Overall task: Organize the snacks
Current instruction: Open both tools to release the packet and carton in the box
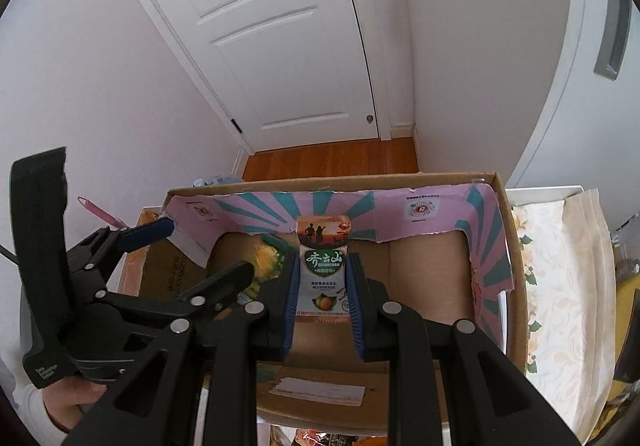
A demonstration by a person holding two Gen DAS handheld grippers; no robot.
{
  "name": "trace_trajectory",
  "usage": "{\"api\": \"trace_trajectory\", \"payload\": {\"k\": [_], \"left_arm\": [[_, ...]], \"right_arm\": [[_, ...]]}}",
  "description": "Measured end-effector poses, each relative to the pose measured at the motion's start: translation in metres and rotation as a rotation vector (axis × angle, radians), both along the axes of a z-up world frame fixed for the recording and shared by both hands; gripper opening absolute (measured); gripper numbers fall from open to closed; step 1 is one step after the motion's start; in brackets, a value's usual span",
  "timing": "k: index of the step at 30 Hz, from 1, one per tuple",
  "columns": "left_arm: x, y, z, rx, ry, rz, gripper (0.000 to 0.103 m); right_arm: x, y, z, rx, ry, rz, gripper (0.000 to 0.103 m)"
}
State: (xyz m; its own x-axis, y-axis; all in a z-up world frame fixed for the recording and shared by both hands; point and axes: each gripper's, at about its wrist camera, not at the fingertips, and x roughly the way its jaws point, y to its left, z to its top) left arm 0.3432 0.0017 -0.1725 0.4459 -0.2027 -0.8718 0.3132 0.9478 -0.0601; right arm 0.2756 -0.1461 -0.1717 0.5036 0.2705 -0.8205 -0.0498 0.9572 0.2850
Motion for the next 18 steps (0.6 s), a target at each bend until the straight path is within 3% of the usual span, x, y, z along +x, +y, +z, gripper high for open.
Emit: {"api": "trace_trajectory", "payload": {"k": [7, 14, 15, 17, 18], "left_arm": [[-0.018, 0.017, 0.016, -0.011, -0.021, 0.042, 0.103], [-0.031, 0.028, 0.024, -0.004, -0.031, 0.068, 0.103], [-0.032, 0.029, 0.022, -0.003, -0.028, 0.071, 0.103], [-0.034, 0.031, 0.020, 0.000, -0.022, 0.073, 0.103], [-0.035, 0.032, 0.019, 0.003, -0.020, 0.074, 0.103]], "right_arm": [[-0.005, -0.003, -0.003, -0.006, 0.030, 0.012, 0.021], [0.016, 0.005, -0.016, -0.017, 0.077, 0.041, 0.022], [0.022, 0.008, -0.024, -0.010, 0.107, 0.050, 0.025], [0.031, 0.009, -0.038, -0.005, 0.154, 0.047, 0.051], [0.032, 0.009, -0.042, -0.006, 0.154, 0.038, 0.079]]}}
